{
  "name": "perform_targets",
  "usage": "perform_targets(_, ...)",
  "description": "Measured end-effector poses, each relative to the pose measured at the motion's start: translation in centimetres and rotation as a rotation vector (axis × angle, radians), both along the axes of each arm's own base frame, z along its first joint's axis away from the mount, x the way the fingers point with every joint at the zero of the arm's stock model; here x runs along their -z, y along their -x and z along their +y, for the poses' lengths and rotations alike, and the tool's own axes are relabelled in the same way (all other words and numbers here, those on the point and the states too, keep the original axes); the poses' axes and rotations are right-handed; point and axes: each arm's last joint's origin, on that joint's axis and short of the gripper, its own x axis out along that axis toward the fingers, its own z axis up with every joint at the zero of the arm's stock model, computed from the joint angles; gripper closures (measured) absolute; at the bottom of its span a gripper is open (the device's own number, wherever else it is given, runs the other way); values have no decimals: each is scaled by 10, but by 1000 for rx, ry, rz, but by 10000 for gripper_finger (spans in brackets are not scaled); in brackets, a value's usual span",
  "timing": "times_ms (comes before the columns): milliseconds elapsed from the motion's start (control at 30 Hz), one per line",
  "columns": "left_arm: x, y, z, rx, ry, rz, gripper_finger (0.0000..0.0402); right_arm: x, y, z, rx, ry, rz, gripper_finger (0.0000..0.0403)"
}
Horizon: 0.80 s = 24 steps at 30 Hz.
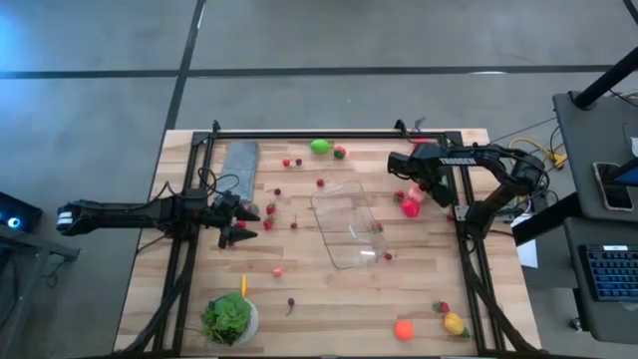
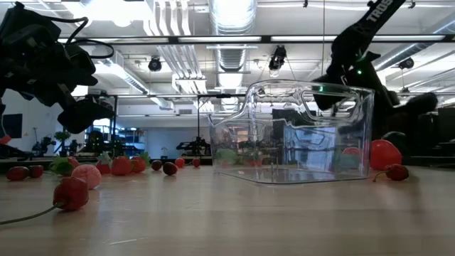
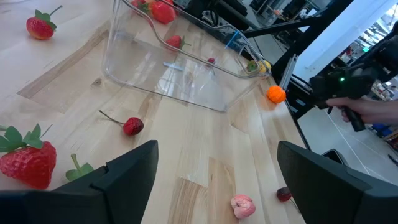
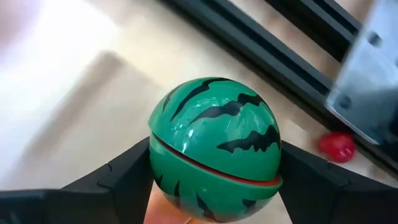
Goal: Pick and placing Produce into tupperware
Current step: Put the green watermelon into the transparent bin
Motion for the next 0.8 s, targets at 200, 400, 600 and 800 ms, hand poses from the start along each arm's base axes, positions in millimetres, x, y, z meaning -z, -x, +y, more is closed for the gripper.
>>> perform_targets(200,0,0,0,0,0,0,88,-29,-21,-16,-208,66,-30,119)
perform_targets(400,0,0,0,0,0,0,88,-66,-45,-28,-409,120,-87,126)
perform_targets(600,0,0,0,0,0,0,88,-106,-79,-20,-790,176,-135,117)
perform_targets(800,0,0,0,0,0,0,88,-135,-116,20,-1273,164,-254,122)
